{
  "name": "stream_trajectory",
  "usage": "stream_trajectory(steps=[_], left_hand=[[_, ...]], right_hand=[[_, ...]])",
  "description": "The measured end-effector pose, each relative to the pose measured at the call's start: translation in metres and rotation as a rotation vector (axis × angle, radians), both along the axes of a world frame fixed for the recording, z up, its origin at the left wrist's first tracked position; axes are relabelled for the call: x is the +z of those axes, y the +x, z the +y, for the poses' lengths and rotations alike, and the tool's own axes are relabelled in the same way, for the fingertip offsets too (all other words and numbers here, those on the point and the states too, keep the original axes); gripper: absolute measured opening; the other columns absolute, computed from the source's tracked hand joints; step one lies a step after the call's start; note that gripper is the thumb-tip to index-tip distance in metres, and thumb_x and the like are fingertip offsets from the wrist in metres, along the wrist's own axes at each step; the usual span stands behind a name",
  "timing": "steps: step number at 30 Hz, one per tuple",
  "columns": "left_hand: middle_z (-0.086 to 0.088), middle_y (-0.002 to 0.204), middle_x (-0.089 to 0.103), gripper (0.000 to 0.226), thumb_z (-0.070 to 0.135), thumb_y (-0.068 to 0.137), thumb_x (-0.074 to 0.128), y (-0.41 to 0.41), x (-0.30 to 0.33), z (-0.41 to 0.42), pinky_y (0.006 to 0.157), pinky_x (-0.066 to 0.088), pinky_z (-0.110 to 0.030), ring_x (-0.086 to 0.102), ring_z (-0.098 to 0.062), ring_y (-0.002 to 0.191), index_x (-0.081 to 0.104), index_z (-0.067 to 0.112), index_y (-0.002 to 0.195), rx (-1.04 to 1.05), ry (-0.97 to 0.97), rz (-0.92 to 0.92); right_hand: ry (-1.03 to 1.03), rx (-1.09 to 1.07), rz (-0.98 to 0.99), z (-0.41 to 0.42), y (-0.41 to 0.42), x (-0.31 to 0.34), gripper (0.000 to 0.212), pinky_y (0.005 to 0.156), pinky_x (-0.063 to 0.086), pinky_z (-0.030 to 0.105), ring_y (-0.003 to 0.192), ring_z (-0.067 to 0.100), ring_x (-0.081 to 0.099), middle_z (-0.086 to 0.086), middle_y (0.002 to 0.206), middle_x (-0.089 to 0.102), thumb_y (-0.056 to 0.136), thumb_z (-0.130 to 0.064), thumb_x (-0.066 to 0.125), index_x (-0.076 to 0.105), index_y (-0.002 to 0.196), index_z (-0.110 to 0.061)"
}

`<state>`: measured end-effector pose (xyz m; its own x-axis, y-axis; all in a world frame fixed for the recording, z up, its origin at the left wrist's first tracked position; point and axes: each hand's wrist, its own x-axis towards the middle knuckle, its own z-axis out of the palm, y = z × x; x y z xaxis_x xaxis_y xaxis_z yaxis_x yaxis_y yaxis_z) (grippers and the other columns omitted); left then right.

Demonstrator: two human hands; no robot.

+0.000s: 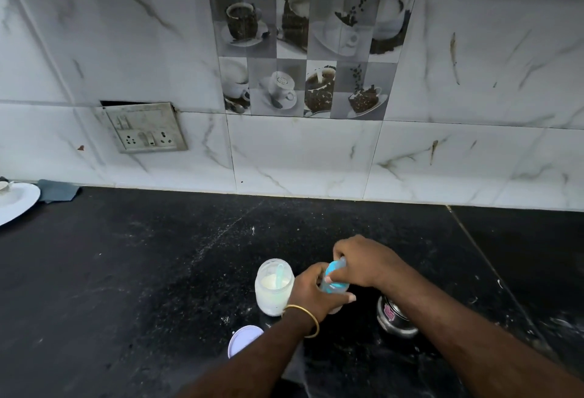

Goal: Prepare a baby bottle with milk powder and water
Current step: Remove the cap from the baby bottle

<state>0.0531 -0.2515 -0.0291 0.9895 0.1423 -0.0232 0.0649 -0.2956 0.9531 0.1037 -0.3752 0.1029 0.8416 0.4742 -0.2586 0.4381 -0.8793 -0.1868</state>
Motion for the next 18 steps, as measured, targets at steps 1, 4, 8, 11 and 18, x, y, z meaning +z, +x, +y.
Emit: stream_trajectory(steps=[1, 4, 8, 11, 18], left_hand=[[0.010, 0.091, 0.074, 0.061, 0.051, 0.045, 0.091, 0.000, 0.000, 0.001, 0.079, 0.057, -0.026, 0.068, -0.004, 0.086, 0.067, 0.031, 0.097, -0.006, 0.004, 0.002], [0.013, 0.093, 0.073, 0.062, 0.055, 0.043, 0.089, -0.002, -0.001, 0.005, 0.080, 0.056, -0.022, 0.068, -0.001, 0.088, 0.065, 0.037, 0.097, -0.024, 0.005, -0.002], [0.016, 0.085, 0.072, 0.054, 0.053, 0.043, 0.090, -0.002, -0.002, 0.009, 0.069, 0.051, -0.012, 0.066, 0.003, 0.080, 0.065, 0.040, 0.089, -0.062, -0.026, -0.009], [0.014, 0.092, 0.073, 0.063, 0.053, 0.043, 0.090, 0.000, -0.004, 0.008, 0.075, 0.054, -0.019, 0.068, 0.000, 0.086, 0.067, 0.034, 0.099, -0.134, -0.014, 0.015], [0.017, 0.088, 0.073, 0.058, 0.052, 0.043, 0.091, 0.001, -0.005, 0.001, 0.074, 0.056, -0.023, 0.068, 0.000, 0.085, 0.068, 0.038, 0.094, -0.177, -0.010, 0.015]], right_hand=[[0.015, 0.018, 0.031, 0.003, -0.001, 0.002, 0.031, 0.079, 0.056, 0.039, 0.092, 0.014, 0.061, -0.006, 0.108, 0.059, 0.073, -0.037, 0.076, 0.063, 0.101, -0.031], [0.014, 0.056, 0.141, 0.010, -0.005, 0.006, 0.060, 0.088, 0.055, 0.042, 0.107, 0.014, 0.058, -0.009, 0.121, 0.053, 0.067, -0.023, 0.082, 0.056, 0.119, -0.038], [-0.105, -0.123, 0.006, 0.015, -0.011, 0.009, 0.046, 0.079, 0.055, 0.036, 0.091, 0.016, 0.063, -0.005, 0.106, 0.064, 0.070, -0.059, 0.071, 0.064, 0.105, -0.031], [-0.029, -0.127, 0.095, 0.010, -0.014, 0.009, 0.031, 0.080, 0.058, 0.038, 0.090, 0.015, 0.065, -0.006, 0.103, 0.066, 0.070, -0.037, 0.078, 0.067, 0.098, -0.029], [-0.018, -0.126, 0.110, 0.002, -0.019, 0.006, 0.043, 0.079, 0.057, 0.039, 0.090, 0.012, 0.064, -0.009, 0.103, 0.064, 0.066, -0.050, 0.080, 0.067, 0.103, -0.031]])
